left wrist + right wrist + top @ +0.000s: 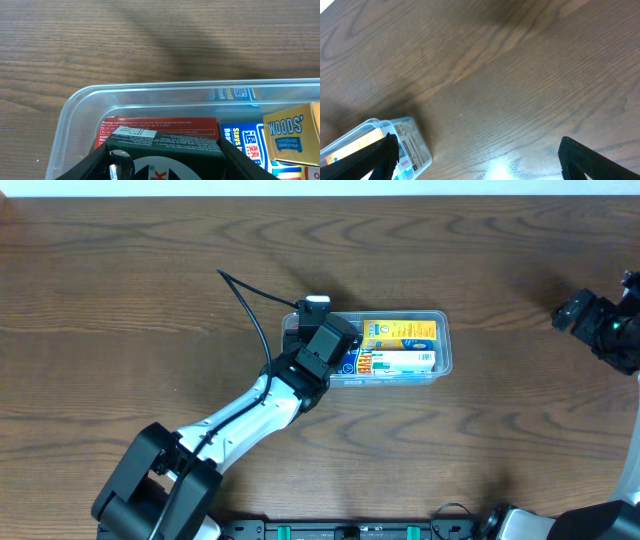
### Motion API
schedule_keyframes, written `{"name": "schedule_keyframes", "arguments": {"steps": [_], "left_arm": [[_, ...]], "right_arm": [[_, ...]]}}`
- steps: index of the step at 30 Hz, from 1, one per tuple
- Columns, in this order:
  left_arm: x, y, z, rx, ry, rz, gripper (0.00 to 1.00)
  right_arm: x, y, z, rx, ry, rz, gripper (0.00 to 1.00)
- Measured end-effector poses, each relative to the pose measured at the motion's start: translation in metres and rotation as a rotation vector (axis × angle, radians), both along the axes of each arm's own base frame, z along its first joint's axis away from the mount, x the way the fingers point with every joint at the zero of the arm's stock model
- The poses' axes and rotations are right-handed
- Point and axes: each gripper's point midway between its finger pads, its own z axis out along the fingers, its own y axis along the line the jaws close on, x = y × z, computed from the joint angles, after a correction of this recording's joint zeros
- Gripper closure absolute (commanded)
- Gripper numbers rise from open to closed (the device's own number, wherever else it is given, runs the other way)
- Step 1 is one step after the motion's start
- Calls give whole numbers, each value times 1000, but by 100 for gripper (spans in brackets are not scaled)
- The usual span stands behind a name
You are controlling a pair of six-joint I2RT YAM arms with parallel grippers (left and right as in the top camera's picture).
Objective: Pack container
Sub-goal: 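Lower the green tin into the container beside the red box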
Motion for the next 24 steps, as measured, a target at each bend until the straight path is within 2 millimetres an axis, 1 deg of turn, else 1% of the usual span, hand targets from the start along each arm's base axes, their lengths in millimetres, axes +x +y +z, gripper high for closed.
{"name": "schedule_keyframes", "arguments": {"steps": [3, 4, 6, 17, 24], "left_arm": [[0, 0, 0, -1, -1, 0, 43], [0, 0, 0, -1, -2, 0, 37], [0, 0, 0, 0, -2, 1, 36], [0, 0, -1, 0, 2, -1, 30], [1, -1, 0, -4, -3, 0, 29]], "right_arm": [[0, 0, 0, 0, 0, 0, 1], [0, 0, 0, 0, 0, 0, 1], [0, 0, 0, 0, 0, 0, 1], [0, 0, 0, 0, 0, 0, 1], [0, 0, 0, 0, 0, 0, 1]]}}
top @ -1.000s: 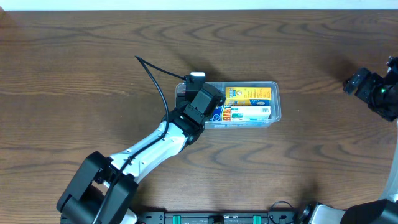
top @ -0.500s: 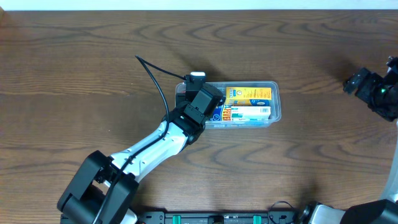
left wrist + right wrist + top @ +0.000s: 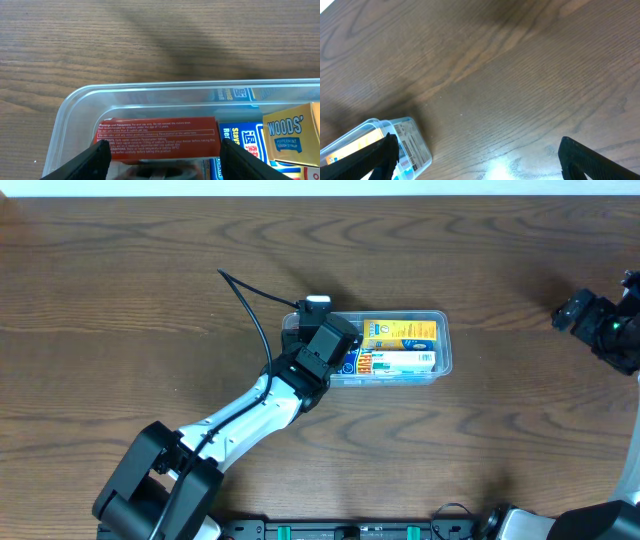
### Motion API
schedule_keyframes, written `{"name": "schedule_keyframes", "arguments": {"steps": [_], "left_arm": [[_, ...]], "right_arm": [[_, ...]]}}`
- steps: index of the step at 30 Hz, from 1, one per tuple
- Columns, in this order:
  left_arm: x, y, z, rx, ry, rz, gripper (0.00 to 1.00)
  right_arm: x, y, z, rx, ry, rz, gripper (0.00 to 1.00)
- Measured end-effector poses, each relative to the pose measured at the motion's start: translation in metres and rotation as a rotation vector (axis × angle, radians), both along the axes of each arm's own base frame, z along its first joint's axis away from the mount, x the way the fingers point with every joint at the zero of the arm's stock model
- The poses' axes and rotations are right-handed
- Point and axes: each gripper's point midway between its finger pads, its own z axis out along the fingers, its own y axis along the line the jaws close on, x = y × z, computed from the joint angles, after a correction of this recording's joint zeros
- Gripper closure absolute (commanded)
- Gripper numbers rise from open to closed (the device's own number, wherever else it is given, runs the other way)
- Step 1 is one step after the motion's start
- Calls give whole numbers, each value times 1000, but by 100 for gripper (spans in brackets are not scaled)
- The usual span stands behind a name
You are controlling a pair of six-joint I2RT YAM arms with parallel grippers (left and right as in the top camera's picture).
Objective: Pack container
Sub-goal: 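Lower the green tin into the container beside the red box, then open the left gripper, release the tin and raise it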
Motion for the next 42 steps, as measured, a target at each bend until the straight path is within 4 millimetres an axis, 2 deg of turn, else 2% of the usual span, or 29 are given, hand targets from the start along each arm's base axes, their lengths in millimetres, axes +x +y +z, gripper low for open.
{"name": "schedule_keyframes", "arguments": {"steps": [10, 13, 20, 26, 34, 38, 42], "left_arm": [[1, -1, 1, 4, -7, -8, 29], [1, -1, 8, 6, -20, -20, 29], [-4, 3, 45, -28, -76, -29, 29], [-14, 11, 67, -36, -93, -33, 28], [-35, 27, 115, -82, -154, -37, 5], [-51, 40, 142, -113, -193, -36, 0], [-68, 54, 160, -131, -217, -35, 2]], "right_arm": [[0, 0, 0, 0, 0, 0, 1], [0, 0, 0, 0, 0, 0, 1], [0, 0, 0, 0, 0, 0, 1], [0, 0, 0, 0, 0, 0, 1], [0, 0, 0, 0, 0, 0, 1], [0, 0, 0, 0, 0, 0, 1], [0, 0, 0, 0, 0, 0, 1]]}}
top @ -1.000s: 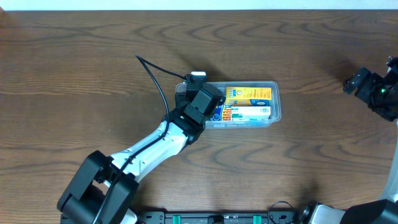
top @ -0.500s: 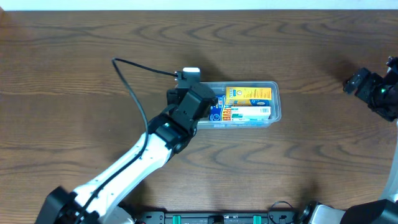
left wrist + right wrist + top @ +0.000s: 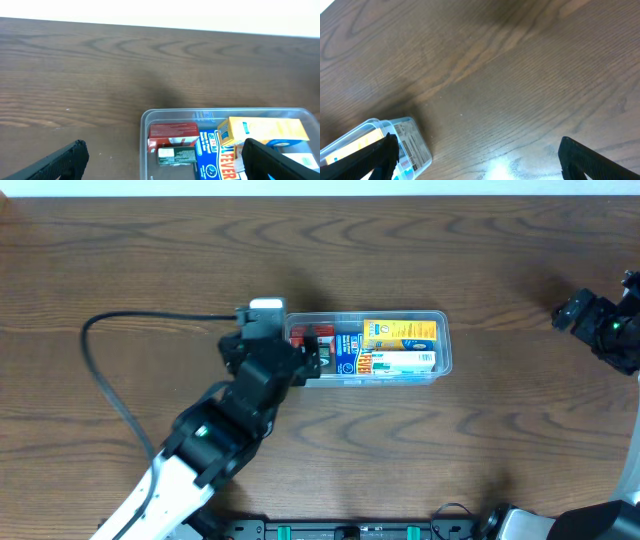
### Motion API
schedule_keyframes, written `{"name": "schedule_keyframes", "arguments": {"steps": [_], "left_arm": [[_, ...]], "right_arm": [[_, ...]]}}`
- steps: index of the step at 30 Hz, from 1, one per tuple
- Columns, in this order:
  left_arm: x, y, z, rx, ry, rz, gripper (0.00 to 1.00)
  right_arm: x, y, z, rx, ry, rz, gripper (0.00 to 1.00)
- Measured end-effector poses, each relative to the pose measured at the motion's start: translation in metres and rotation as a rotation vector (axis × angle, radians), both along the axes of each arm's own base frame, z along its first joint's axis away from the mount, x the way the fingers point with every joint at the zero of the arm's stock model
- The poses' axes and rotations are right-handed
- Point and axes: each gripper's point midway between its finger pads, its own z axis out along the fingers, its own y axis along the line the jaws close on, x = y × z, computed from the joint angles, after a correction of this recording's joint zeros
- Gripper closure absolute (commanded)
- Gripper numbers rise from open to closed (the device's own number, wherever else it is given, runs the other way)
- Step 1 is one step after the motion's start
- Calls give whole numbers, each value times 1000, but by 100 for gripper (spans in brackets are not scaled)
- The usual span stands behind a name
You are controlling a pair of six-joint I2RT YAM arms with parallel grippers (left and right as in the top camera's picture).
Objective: Pack container
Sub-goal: 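Open the left gripper, release the tin and raise it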
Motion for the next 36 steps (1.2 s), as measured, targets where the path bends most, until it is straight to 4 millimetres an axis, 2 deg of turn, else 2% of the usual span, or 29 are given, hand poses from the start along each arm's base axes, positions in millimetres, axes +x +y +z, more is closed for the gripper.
{"name": "schedule_keyframes", "arguments": {"steps": [9, 16, 25, 36], "left_arm": [[-32, 25, 31, -47, -58, 0, 2], [-38, 31, 41, -70, -87, 0, 2], [-39, 31, 40, -66, -82, 0, 2], [-55, 44, 8, 39, 49, 0, 2]], "right_arm": [[0, 0, 0, 0, 0, 0, 1], [0, 0, 0, 0, 0, 0, 1], [0, 0, 0, 0, 0, 0, 1], [0, 0, 0, 0, 0, 0, 1]]}}
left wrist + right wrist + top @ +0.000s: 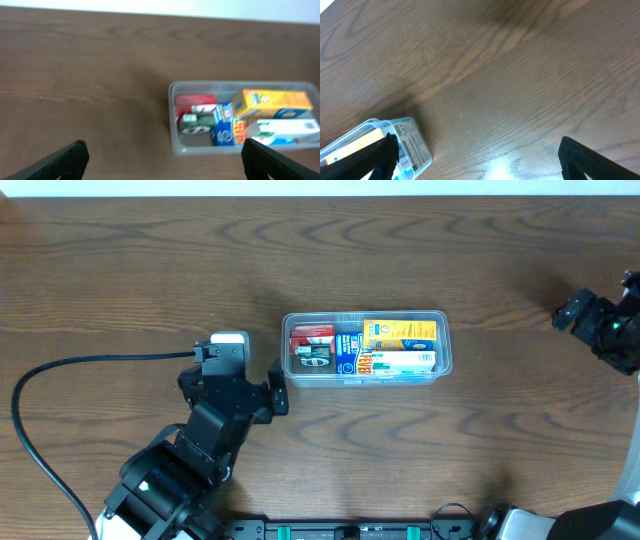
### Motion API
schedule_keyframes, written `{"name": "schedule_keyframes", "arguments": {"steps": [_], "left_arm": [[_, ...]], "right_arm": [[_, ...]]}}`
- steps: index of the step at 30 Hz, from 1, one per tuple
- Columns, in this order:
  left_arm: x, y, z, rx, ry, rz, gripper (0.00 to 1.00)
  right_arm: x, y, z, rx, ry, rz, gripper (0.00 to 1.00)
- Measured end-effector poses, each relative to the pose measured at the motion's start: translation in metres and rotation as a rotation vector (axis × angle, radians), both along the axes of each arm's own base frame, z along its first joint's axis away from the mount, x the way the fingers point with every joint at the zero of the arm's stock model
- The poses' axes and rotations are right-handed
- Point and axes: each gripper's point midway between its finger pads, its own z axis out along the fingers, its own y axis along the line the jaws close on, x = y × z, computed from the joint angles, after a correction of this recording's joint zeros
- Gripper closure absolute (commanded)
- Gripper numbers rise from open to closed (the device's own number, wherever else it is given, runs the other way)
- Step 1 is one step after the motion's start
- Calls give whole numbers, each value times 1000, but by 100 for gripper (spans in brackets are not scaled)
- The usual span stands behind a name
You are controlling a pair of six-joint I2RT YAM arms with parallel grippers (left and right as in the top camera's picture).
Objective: Pack container
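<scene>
A clear plastic container (443, 348) lies at mid-table, also seen in the left wrist view as the container (175, 140). It holds a red box (311, 333), a small dark green box (313, 357), a blue box (348, 352), a yellow box (400, 332) and a white box (408, 362). My left gripper (233, 385) is to the left and front of the container, wide open and holding nothing (165, 160). My right gripper (600, 325) hangs far right, open and empty (480, 155).
The black cable (90, 365) of the left arm loops over the table's left side. Bare brown wood (520, 430) surrounds the container. The right wrist view catches only the container's right end (412, 145).
My left gripper has drawn back from the container's left end toward the front left and stands apart from it. It is still open. The right arm has not moved.
My left gripper was inside the container's left end, shut on the dark green box above the red box. Then it was open there with the box released. Then it was outside the left wall, the green box lying in front of the red one, and now farther back.
</scene>
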Motion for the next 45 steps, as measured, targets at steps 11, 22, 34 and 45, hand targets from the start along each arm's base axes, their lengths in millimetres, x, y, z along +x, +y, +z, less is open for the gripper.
{"name": "schedule_keyframes", "arguments": {"steps": [11, 22, 34, 45], "left_arm": [[3, 34, -8, 1, 16, 96, 2], [20, 66, 6, -133, -296, 58, 2], [2, 72, -65, -103, -492, 16, 2], [-2, 86, -101, -82, -458, 72, 2]], "right_arm": [[0, 0, 0, 0, 0, 0, 1], [0, 0, 0, 0, 0, 0, 1], [0, 0, 0, 0, 0, 0, 1], [0, 0, 0, 0, 0, 0, 1]]}}
